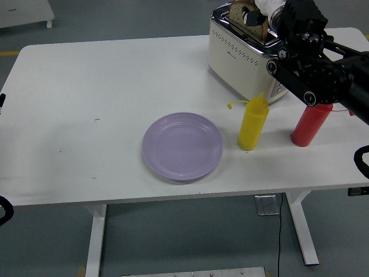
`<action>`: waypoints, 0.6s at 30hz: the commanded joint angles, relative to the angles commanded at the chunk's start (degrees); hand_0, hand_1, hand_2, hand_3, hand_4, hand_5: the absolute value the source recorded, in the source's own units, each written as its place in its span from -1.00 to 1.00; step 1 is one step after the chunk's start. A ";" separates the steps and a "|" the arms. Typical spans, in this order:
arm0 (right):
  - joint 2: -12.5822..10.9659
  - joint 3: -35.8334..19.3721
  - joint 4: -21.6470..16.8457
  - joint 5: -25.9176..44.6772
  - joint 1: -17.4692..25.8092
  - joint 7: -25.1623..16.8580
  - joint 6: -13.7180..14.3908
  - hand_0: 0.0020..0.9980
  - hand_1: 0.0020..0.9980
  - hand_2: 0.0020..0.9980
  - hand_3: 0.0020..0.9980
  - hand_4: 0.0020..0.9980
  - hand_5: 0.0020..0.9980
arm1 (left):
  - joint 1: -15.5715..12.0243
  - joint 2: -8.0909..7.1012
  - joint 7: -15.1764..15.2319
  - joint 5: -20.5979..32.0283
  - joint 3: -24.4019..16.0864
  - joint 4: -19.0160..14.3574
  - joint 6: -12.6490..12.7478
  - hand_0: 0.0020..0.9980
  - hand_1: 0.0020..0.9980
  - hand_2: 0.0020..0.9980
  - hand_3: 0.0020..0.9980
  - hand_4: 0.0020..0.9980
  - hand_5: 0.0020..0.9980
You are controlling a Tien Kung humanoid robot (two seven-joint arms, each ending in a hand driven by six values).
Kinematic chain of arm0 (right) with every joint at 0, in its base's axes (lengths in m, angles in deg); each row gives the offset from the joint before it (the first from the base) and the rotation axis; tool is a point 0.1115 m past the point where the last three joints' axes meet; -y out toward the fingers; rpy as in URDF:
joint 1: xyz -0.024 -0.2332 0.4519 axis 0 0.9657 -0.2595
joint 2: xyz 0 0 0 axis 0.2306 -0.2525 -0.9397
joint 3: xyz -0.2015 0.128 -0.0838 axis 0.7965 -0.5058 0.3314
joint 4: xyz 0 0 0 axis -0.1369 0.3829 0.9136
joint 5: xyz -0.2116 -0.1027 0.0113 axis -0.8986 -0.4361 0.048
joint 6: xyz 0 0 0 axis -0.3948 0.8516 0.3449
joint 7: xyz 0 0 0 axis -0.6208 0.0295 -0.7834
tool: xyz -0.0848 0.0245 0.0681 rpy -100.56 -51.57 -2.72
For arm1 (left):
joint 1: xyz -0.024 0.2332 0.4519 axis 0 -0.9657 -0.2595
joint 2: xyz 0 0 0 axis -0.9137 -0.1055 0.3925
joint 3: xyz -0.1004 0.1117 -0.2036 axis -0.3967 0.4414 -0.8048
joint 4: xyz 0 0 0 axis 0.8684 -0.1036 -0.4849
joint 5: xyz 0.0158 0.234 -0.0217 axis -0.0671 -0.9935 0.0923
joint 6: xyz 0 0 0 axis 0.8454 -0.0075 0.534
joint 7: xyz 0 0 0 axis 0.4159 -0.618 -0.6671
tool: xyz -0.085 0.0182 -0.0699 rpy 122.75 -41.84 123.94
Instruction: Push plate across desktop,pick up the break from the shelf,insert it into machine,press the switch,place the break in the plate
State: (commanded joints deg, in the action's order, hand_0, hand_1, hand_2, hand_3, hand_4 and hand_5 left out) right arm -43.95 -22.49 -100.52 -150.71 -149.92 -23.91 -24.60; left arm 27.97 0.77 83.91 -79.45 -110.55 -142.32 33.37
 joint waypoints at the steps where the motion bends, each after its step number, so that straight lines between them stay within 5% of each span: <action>1: -0.22 -0.22 -0.31 -0.29 -0.06 -0.02 0.17 -0.51 -0.31 -0.11 0.06 -0.08 -0.73 | 0.01 -0.01 0.00 0.00 -0.01 -0.01 0.00 0.65 0.74 0.86 0.60 0.27 1.00; 9: -2.08 -2.54 -3.69 -2.44 -0.45 -1.74 3.73 -0.51 -0.32 -0.12 0.05 -0.10 -0.71 | -0.08 -0.06 0.05 0.02 -0.17 0.02 -0.03 0.65 0.74 0.86 0.60 0.27 1.00; 18: -6.06 -6.55 -12.18 -6.51 -1.11 -2.72 6.09 -0.52 -0.33 -0.14 0.05 -0.16 -0.73 | -0.28 -0.14 0.03 0.00 -0.17 0.01 -0.02 0.65 0.74 0.86 0.60 0.27 1.00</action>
State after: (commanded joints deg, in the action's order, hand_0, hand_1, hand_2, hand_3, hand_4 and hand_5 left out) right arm -50.02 -29.04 -112.70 -157.22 -151.03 -26.63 -18.51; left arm 27.69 0.63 83.94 -79.45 -110.73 -142.31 33.35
